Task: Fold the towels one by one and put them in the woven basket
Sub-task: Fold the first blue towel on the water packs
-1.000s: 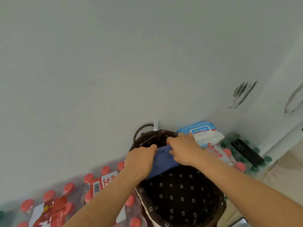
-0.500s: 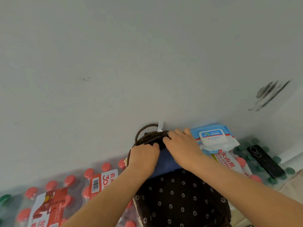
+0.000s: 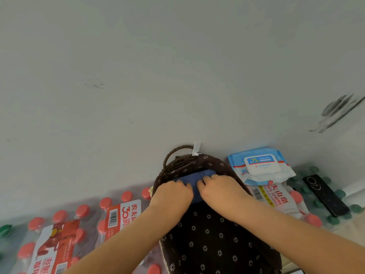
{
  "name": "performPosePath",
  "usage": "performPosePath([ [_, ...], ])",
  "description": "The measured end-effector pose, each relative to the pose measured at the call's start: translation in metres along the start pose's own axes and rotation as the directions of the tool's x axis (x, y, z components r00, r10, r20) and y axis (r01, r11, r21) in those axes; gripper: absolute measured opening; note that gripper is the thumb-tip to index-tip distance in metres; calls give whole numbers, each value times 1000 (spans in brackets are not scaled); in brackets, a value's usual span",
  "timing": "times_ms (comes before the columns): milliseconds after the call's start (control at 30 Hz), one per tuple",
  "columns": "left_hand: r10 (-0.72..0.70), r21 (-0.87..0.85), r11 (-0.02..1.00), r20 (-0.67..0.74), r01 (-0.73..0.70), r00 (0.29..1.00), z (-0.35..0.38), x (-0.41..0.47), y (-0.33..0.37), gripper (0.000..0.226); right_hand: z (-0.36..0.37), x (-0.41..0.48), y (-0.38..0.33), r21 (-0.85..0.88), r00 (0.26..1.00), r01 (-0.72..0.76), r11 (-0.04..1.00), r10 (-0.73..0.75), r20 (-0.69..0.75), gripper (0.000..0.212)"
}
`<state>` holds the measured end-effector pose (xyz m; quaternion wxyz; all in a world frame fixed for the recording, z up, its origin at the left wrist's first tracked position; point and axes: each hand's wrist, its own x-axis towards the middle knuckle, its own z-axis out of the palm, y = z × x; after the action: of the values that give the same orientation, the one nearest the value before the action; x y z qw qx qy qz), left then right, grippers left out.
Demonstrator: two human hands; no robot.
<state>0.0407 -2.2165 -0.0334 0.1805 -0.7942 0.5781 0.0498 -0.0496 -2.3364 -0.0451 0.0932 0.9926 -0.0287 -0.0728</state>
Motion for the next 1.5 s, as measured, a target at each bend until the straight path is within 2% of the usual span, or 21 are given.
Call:
performPosePath([
  [33,7,-2,1000,-2,-7,1000,-2,2,1,27,-3,0,-2,24,999,-9,1000,8,44,22],
  [133,23,-26,999,-16,-23,1000,-2,6,0,29,-12,-5,-3,20,999,-37,999,36,37,26],
  [200,8,-54,999,-22,-9,1000,0,4,-3,29,-12,-7,2,91,995,-49,995,40,94,31],
  [333,-11,-99,995,-126,-2,992,1,-8,-3,29,-19,-11,13,306,995,-87,948,69,70,39],
  [433,-34,-105,994,-185,15,982,4,-14,-3,20,-19,-16,13,376,995,-86,923,96,-8,31],
  [567,-48,-115,993,-205,24,978,7,-17,-3,16,-17,-24,11,342,990,-62,938,100,-95,29],
  [667,-47,-108,994,-233,22,971,3,-20,-1,18,-16,-27,7,257,993,-44,965,70,-93,32],
  [867,-5,-14,1000,-112,4,994,2,-19,8,32,4,-22,-6,93,990,-79,993,66,127,74],
  [967,-12,-14,1000,-103,11,995,-4,-16,8,30,-2,-17,-8,114,987,-107,988,91,133,63],
  [1100,-69,-106,993,-152,54,986,-9,-26,4,24,-19,-19,-6,276,980,-196,941,185,67,35],
  [1267,-129,-274,960,-266,53,955,-6,-53,-6,17,-39,-27,-12,430,965,-250,867,259,40,36],
  [1500,-250,-508,861,-418,3,873,-1,-117,-33,26,-83,-23,-52,541,948,-207,815,304,-95,37],
])
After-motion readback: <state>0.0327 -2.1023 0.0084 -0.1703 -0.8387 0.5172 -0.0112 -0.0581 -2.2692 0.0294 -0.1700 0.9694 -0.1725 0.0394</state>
